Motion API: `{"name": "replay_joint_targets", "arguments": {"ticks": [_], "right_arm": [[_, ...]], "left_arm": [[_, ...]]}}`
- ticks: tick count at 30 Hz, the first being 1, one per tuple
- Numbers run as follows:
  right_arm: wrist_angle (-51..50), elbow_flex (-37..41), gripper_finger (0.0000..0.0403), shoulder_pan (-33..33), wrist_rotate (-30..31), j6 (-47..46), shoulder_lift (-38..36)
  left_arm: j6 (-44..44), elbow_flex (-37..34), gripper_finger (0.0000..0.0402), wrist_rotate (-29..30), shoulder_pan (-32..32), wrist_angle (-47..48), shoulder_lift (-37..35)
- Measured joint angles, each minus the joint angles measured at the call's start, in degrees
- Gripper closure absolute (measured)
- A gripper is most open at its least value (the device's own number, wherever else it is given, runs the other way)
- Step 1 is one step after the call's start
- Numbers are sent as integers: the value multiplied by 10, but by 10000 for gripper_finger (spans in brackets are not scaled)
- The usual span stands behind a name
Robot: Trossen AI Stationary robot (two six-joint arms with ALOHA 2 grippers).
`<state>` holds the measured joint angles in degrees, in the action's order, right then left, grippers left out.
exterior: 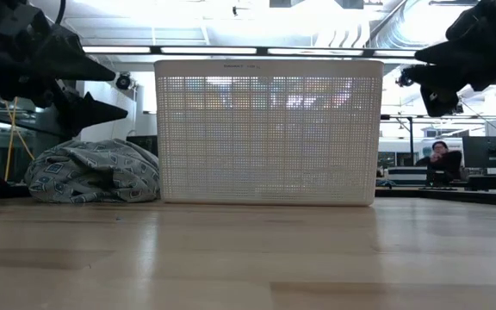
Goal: Pick & place medical supplies in basket/bin
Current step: Return to Home Position
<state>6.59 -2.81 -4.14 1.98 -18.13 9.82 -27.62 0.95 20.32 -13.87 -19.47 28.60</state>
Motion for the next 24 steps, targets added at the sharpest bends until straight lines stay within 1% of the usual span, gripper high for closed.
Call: {"name": "replay_joint_targets", "arguments": {"ticks": [24], "right_arm": [[1,0,262,0,-5,2,0]], "left_arm": [[3,0,5,1,0,1,0]]}}
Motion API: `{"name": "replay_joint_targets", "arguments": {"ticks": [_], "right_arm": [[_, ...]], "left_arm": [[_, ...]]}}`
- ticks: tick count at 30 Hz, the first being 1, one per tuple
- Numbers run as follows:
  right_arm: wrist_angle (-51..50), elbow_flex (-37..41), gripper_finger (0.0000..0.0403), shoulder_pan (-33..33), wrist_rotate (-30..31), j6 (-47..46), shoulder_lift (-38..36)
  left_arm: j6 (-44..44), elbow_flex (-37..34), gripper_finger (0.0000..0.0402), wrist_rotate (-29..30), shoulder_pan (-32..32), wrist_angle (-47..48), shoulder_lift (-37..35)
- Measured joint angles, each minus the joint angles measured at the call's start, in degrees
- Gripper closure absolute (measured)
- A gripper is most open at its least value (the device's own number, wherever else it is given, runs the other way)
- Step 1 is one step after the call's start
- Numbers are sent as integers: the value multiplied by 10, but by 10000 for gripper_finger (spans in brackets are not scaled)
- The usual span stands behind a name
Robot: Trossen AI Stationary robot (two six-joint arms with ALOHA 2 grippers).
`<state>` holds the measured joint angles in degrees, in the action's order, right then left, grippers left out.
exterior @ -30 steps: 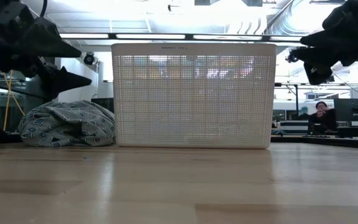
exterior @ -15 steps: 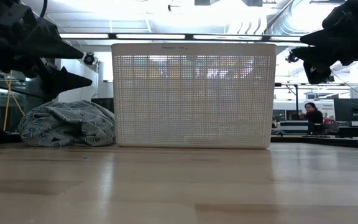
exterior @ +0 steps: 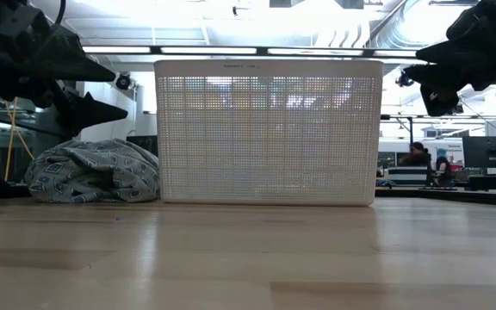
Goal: Pick & place medical supplies in basket/bin
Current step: Return to Home Position
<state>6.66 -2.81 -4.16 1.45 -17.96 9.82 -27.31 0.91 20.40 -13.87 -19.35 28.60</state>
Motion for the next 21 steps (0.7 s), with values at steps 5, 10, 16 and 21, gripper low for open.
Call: {"name": "replay_joint_targets", "arguments": {"ticks": [5,10,16,21], "right_arm": [[0,0,262,0,0,0,0],[0,0,262,0,0,0,-2],[0,0,262,0,0,0,-2],[0,0,262,0,0,0,-2]], "left_arm": [[0,0,5,0,0,0,0],[0,0,5,0,0,0,0],[0,0,5,0,0,4,-8],[0,0,5,0,0,41,-46]]}}
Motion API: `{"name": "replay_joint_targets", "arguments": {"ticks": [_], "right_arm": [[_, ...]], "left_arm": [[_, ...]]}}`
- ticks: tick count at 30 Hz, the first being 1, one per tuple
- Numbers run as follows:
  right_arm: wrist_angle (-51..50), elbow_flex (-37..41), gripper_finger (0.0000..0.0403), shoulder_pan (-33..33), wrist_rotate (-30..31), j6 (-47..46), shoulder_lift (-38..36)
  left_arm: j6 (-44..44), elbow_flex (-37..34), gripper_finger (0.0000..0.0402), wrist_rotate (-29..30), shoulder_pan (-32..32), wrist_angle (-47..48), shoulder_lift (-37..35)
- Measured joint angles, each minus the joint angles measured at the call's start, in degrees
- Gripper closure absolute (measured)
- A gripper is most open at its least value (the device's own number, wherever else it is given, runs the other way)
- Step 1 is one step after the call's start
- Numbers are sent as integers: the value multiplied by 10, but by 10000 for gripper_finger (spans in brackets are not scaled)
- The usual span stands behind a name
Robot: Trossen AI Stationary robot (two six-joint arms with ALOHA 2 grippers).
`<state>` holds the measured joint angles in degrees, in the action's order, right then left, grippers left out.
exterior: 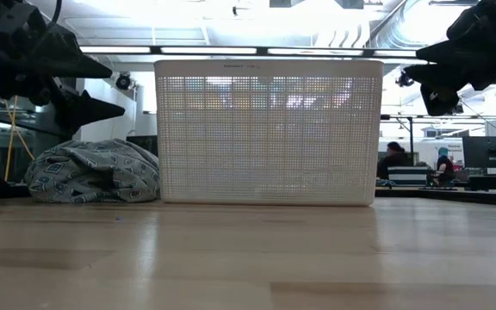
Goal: Pick & place medical supplies in basket/bin
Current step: Return to Home Position
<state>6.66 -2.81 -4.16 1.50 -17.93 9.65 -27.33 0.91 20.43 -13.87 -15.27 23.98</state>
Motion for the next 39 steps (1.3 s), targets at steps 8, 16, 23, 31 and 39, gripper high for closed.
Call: {"name": "replay_joint_targets", "arguments": {"ticks": [8,16,23,31,39], "right_arm": [[14,22,262,0,0,1,-32],[-50,22,262,0,-5,0,-83],[-51,23,262,0,-5,0,-93],[-52,23,262,0,-5,0,-94],[-53,23,262,0,-5,0,-94]], "left_arm": [[0,0,5,0,0,71,-51],[0,0,5,0,0,127,-67],[0,0,5,0,0,124,-93],[0,0,5,0,0,124,-145],[0,0,5,0,0,124,-164]]}}
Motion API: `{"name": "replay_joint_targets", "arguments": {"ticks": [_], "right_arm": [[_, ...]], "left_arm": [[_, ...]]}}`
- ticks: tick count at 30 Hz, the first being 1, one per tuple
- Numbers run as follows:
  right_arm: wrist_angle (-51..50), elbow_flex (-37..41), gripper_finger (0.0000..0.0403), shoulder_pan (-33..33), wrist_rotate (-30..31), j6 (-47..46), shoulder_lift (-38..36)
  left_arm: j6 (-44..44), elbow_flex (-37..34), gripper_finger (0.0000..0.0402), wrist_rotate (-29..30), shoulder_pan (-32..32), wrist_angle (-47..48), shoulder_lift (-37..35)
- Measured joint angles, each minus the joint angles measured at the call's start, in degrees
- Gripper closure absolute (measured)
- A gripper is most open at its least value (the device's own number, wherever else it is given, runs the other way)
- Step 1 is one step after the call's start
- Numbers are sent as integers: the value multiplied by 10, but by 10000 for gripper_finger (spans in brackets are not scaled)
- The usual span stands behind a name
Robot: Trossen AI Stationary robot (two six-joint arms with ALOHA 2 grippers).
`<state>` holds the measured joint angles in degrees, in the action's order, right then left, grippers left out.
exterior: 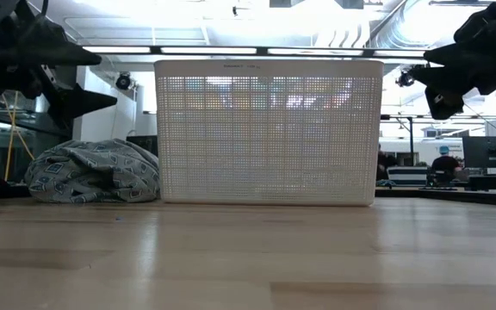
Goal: Pick & place medical supplies in basket/bin
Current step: Return to Home Position
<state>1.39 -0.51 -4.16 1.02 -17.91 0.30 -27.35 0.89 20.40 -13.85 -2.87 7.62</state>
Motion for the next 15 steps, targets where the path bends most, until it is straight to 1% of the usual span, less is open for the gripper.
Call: {"name": "replay_joint_targets", "arguments": {"ticks": [5,15], "right_arm": [[0,0,262,0,0,0,0],[-1,0,262,0,0,0,0]], "left_arm": [[0,0,5,0,0,0,-2],[0,-1,5,0,0,-2,-53]]}}
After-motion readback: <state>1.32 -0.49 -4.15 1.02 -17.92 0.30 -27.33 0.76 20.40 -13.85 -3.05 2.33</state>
